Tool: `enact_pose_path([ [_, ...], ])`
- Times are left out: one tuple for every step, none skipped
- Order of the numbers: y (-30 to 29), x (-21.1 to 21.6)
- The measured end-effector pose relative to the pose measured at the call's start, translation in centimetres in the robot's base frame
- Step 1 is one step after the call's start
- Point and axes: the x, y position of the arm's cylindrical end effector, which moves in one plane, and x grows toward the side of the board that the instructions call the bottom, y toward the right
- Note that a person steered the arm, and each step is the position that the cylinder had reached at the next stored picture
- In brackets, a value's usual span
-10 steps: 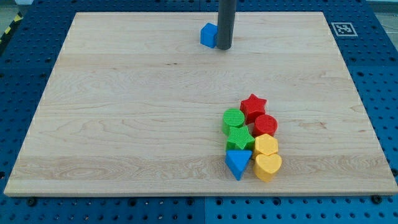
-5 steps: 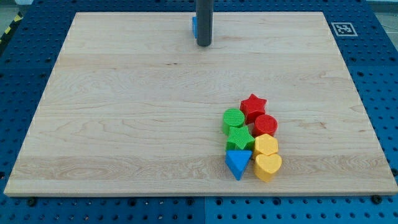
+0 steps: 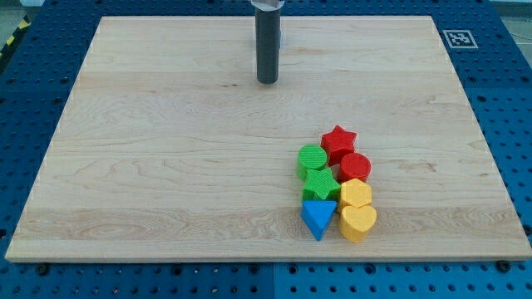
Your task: Separate the red blocks from the group of blocks
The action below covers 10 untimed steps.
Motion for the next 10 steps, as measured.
enact_pose_path([
  [0.0, 0.1],
  [-0.7, 1.3],
  [-0.5, 1.7],
  [0.0, 4.6],
  [0.0, 6.4],
  [0.0, 8.9],
  [0.2, 9.7],
  [1.5, 10.7],
  [1.8, 10.7],
  [4.1, 11.0],
])
